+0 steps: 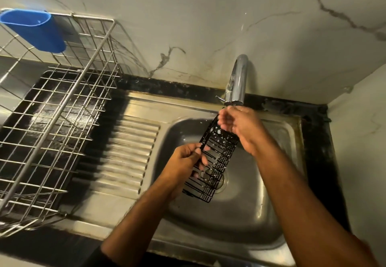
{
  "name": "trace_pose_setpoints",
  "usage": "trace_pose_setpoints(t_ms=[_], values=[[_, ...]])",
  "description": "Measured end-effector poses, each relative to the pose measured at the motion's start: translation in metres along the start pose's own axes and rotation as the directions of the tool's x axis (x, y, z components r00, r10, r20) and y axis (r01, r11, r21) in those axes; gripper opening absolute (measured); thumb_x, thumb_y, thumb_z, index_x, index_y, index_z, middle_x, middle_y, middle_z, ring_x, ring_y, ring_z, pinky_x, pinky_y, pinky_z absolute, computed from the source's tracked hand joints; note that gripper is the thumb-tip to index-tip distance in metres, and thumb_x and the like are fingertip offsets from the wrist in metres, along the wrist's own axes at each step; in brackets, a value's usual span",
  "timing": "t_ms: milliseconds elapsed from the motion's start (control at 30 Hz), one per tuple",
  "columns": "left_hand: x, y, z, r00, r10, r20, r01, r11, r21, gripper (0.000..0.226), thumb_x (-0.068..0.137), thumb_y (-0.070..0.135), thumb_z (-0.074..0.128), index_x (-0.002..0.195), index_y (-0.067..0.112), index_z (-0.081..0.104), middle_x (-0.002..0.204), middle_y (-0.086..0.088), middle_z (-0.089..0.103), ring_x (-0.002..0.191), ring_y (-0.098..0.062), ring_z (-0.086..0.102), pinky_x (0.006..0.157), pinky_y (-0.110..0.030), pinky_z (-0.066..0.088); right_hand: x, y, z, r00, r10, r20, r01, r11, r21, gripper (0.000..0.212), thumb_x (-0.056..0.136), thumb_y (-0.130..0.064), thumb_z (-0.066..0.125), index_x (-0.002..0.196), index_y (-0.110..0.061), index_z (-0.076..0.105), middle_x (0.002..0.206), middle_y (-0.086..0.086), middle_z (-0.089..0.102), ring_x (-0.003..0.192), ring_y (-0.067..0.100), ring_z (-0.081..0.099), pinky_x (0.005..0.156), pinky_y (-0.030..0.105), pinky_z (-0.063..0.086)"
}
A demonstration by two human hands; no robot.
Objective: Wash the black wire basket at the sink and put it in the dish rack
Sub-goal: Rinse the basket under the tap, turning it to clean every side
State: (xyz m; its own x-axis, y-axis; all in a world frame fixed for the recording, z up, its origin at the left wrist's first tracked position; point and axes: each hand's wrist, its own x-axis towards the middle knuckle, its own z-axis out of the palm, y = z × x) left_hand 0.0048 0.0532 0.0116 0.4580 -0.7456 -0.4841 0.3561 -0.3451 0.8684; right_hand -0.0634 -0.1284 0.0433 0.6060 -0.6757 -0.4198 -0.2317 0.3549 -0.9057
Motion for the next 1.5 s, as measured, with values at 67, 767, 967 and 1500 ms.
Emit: trace_pose_setpoints(t_ms=[67,767,967,1500], values=[[-0.001,0.002,0.0,1.0,0.001,0.005,-0.001,1.0,0.014,0.027,0.107,0.01,0.04,0.11,0.01,0.068,0.066,0.005,0.064,0.055,-0.004,0.053,0.046,-0.017,0.041,-0.004,0.005,0.001,0.998,-0.039,0.05,0.042,0.997,-0.06,0.027,0.105,-0.019,0.045,0.097,-0.007,0.068,0.083,0.008,0.072,0.078,0.019,0.07,0.07,0.026,0.059],[-0.008,0.001,0.006,0.999,0.035,0.014,-0.036,0.996,0.087,0.028,0.108,0.013,0.043,0.091,0.003,0.062,0.069,-0.006,0.054,0.048,-0.008,0.044,0.038,-0.021,0.034,-0.031,0.047,0.017,0.767,-0.383,0.515,0.64,0.405,-0.653,0.043,0.105,-0.027,0.04,0.147,-0.02,0.045,0.156,-0.007,0.037,0.144,0.003,0.028,0.119,0.022,0.019],[-0.014,0.005,0.003,0.999,0.011,0.041,-0.015,0.996,0.092,0.027,0.108,0.012,0.041,0.111,0.003,0.066,0.066,0.002,0.056,0.045,-0.006,0.038,0.036,-0.018,0.026,0.019,0.044,-0.021,0.89,-0.359,0.28,0.373,0.222,-0.901,0.066,0.099,-0.057,0.005,0.156,-0.024,0.004,0.166,0.004,0.007,0.153,0.023,0.0,0.123,0.05,0.001],[-0.016,-0.001,-0.004,0.999,0.04,0.029,-0.039,0.998,-0.058,0.032,0.107,0.017,0.044,0.091,-0.001,0.065,0.067,-0.013,0.047,0.042,-0.007,0.032,0.034,-0.017,0.024,-0.007,0.058,0.024,0.681,-0.358,0.639,0.677,-0.026,-0.736,0.062,0.105,-0.047,0.013,0.156,-0.027,-0.017,0.163,-0.005,-0.021,0.151,0.017,-0.018,0.123,0.046,-0.008]])
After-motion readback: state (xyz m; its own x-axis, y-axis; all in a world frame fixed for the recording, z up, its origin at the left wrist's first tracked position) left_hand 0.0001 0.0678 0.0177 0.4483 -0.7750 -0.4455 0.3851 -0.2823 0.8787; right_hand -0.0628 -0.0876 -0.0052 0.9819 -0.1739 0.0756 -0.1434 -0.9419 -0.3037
